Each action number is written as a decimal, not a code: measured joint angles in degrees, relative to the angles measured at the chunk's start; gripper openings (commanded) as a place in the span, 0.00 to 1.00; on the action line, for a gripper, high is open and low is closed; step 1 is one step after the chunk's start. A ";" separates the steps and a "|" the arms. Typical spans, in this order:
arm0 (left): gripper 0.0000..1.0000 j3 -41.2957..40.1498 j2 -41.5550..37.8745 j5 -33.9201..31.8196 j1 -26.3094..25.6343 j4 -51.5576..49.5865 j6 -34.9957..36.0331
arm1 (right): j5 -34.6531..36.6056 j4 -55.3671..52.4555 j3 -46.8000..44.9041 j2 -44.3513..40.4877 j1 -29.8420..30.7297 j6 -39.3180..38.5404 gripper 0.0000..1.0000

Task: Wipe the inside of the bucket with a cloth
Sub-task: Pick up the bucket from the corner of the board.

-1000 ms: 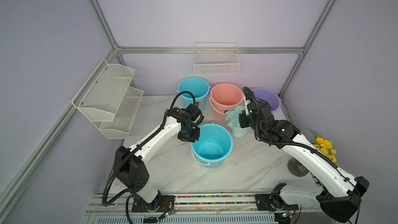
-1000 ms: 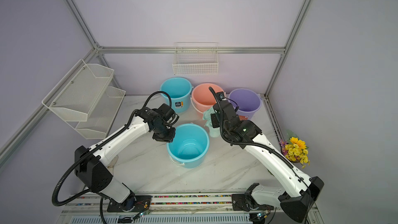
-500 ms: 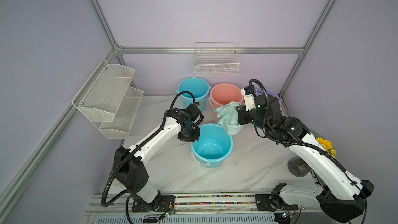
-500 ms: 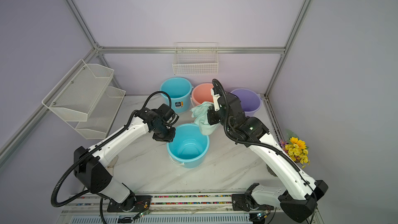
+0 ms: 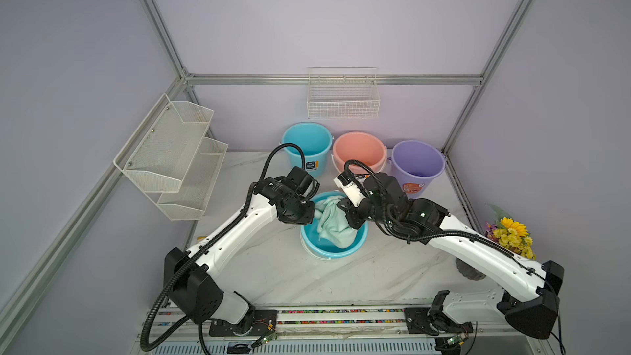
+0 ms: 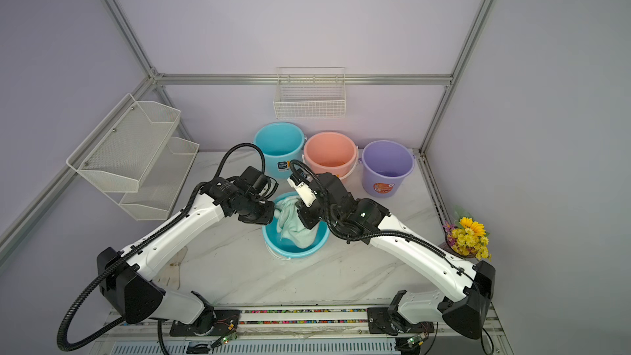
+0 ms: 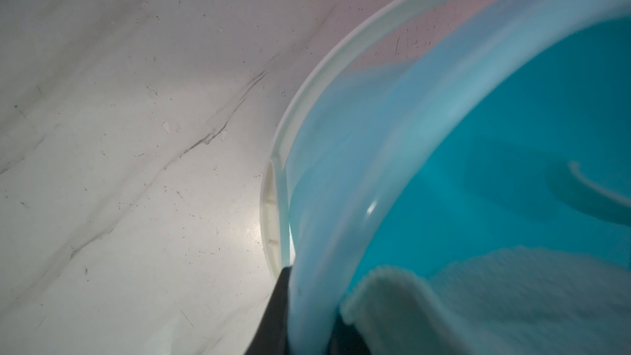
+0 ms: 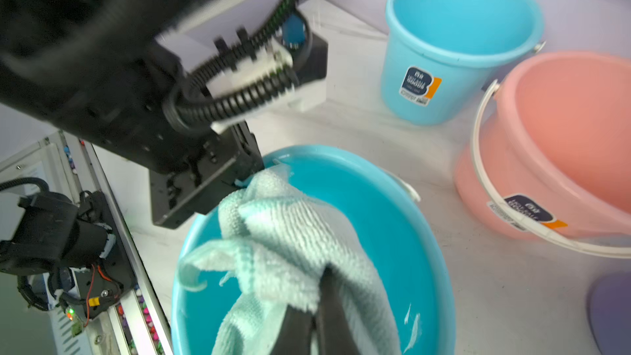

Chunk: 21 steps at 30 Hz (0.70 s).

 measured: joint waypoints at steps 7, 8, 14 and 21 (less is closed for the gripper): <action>0.00 -2.12 -2.25 0.04 -0.63 2.19 0.28 | -0.94 10.25 -10.86 0.61 0.63 -13.73 0.00; 0.00 -2.36 -2.91 0.04 -0.79 2.32 0.46 | -1.49 11.93 -12.33 0.72 1.01 -17.46 0.00; 0.00 -3.17 -5.75 0.09 -1.95 4.26 1.16 | -3.37 18.08 -16.31 4.24 2.56 -38.21 0.00; 0.00 -4.92 -7.21 -0.59 -4.09 6.38 3.30 | -2.73 22.64 -17.27 11.98 2.54 -57.31 0.00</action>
